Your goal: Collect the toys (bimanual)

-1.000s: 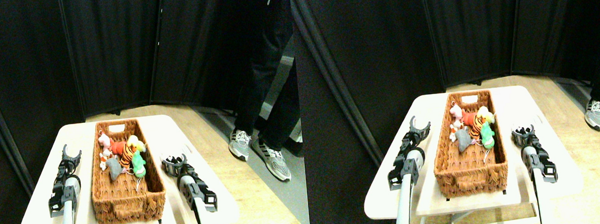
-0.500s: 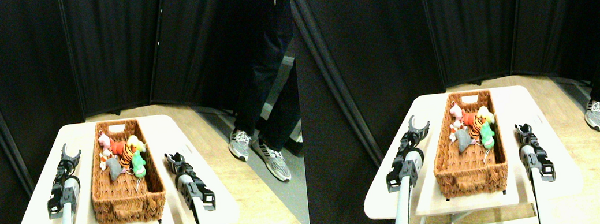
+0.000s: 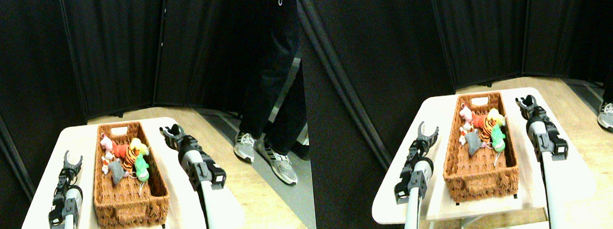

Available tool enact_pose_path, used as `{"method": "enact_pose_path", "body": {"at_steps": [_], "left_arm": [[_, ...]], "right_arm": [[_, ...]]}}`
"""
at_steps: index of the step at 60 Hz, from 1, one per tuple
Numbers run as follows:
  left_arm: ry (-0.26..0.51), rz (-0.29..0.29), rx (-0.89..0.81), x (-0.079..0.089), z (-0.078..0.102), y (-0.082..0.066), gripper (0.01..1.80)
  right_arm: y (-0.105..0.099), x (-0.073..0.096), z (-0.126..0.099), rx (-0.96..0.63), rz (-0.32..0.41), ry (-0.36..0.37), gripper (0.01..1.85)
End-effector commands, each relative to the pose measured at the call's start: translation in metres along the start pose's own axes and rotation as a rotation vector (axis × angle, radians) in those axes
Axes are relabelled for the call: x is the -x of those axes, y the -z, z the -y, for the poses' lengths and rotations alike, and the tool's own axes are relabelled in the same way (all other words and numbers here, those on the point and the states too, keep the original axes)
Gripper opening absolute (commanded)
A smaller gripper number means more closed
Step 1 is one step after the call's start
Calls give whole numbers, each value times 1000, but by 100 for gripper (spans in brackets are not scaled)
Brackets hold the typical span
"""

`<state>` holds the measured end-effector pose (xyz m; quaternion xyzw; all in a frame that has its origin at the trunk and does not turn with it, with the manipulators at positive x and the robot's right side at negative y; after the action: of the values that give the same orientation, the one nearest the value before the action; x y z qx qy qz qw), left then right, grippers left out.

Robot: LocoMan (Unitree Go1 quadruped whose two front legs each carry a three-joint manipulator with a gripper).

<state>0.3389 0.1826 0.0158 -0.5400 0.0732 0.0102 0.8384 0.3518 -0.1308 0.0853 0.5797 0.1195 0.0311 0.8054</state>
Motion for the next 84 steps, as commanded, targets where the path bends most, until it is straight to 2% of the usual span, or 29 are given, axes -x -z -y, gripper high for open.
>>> {"method": "enact_pose_path", "body": {"at_steps": [1, 16, 21, 32, 33, 42, 45, 48, 50, 51, 53, 54, 57, 58, 62, 66, 78, 84], "left_arm": [[62, 22, -9, 0, 11, -2, 33], [74, 31, -6, 4, 11, -4, 32], [81, 34, -7, 7, 10, -5, 31], [89, 48, 10, 11, 8, -8, 31], [91, 56, 4, 12, 7, -9, 30], [112, 60, -24, 14, 6, -10, 30], [108, 64, -24, 14, 7, -11, 31], [105, 69, -10, 15, 7, -12, 31], [104, 70, -10, 15, 7, -12, 31], [103, 73, -10, 15, 7, -12, 31], [103, 73, -10, 15, 7, -12, 31], [99, 78, -2, 15, 8, -11, 31], [107, 66, -4, 13, 7, -11, 32], [108, 66, -7, 13, 6, -11, 32], [107, 71, -4, 13, 7, -10, 32], [106, 71, -4, 12, 8, -8, 32], [91, 65, 10, 9, 10, -7, 33], [87, 56, 11, 8, 12, -7, 33]], "right_arm": [[7, 4, -26, 23, 5, -79, 4], [42, 5, -50, 67, -96, -156, 11], [55, 4, -54, 76, -129, -152, 9], [85, 5, -48, 6, -194, -96, 4], [92, 5, -45, -22, -213, -77, 4], [108, 5, -31, 25, -279, -77, 4], [108, 6, -27, 35, -323, -60, 1], [103, 7, -26, 44, -338, -17, 25], [102, 7, -26, 46, -339, -10, 30], [100, 6, -26, 52, -338, 0, 42], [100, 6, -26, 52, -338, 0, 42], [93, 5, -25, 40, -330, 3, 73], [88, 6, -24, 21, -310, -3, 97], [87, 6, -24, 20, -309, -4, 100], [81, 5, -24, 16, -303, -5, 104], [74, 4, -23, -10, -286, -12, 101], [61, 4, -19, -5, -234, -4, 121], [57, 2, -17, 17, -233, -17, 122]]}}
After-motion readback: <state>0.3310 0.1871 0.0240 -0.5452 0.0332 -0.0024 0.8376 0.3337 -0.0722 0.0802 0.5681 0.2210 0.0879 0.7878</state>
